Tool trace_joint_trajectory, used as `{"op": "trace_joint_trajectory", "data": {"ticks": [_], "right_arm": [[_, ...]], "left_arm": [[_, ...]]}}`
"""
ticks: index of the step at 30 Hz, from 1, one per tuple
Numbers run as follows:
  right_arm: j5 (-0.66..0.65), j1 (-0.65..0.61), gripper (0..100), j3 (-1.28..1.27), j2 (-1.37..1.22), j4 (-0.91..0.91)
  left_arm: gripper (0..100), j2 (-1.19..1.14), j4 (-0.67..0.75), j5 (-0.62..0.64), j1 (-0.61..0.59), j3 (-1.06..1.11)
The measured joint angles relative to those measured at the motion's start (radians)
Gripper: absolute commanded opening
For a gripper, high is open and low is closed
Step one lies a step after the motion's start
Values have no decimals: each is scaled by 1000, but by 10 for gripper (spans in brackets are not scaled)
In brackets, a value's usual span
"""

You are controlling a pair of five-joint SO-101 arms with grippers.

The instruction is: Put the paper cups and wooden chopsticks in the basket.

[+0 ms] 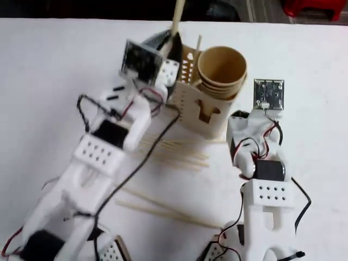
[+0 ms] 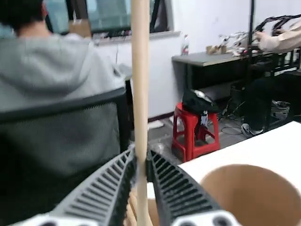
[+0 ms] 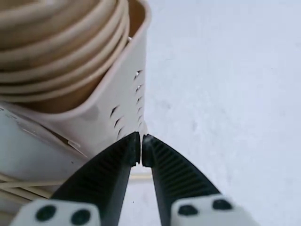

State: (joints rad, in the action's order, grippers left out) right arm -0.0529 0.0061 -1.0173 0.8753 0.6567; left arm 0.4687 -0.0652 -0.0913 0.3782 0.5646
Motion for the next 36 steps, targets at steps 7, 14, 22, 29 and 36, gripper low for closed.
{"op": "trace_joint_trajectory", "data": {"ticks": [7,14,22,29,36], "right_arm": [[0,0,22,0,0,0],[0,0,22,0,0,0],[0,0,22,0,0,0],[0,0,22,0,0,0],[0,0,22,0,0,0]], "left_arm": [[33,-262,0,55,-54,-123],[135,-313,-35,58,-58,-140],[135,-230,-298,58,-63,-196],[134,-29,-523,58,-149,-196],[121,100,-781,58,-327,-196]]}}
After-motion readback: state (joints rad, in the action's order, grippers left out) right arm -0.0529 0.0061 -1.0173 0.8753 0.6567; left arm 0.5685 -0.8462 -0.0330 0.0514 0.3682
